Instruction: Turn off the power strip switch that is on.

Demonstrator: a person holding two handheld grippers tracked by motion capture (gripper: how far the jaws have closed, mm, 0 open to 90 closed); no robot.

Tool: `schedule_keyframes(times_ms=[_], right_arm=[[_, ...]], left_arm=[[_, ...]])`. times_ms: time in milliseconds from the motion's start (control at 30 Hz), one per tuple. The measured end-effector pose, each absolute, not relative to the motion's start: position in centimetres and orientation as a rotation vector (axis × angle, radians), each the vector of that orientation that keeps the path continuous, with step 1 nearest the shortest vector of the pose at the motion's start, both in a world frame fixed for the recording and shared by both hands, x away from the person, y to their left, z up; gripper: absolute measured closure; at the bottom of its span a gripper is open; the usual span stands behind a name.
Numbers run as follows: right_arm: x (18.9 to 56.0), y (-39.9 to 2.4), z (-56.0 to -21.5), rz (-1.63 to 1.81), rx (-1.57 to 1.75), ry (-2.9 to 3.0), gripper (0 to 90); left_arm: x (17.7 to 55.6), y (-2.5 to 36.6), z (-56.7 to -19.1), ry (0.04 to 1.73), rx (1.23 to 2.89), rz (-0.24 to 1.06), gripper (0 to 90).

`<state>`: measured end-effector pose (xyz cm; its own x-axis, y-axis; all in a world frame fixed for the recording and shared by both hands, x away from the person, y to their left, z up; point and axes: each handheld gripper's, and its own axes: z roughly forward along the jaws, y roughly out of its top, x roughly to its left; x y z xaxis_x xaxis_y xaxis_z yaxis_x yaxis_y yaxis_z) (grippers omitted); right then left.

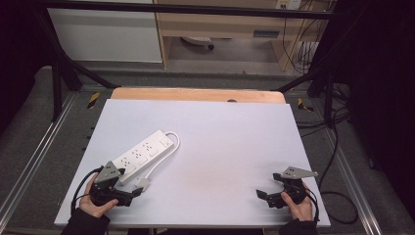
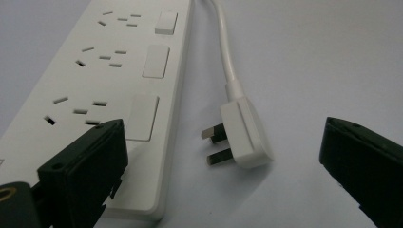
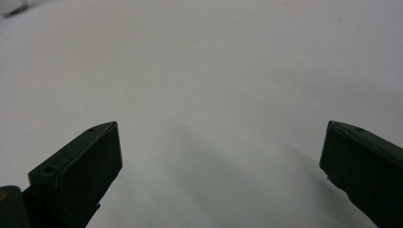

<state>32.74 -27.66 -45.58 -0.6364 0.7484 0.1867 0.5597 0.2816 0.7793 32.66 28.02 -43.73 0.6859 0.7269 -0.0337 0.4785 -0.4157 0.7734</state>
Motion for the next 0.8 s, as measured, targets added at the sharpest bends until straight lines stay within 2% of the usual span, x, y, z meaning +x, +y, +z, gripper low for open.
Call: schedule_keyframes(times_ms=[800], right_arm=[[32.73,-27.78,-45.56,1.273,1.228,2.326,0.7]], left_arm=[[32.71,28.28,-43.47,0.935,2.083,0.388,2.0]])
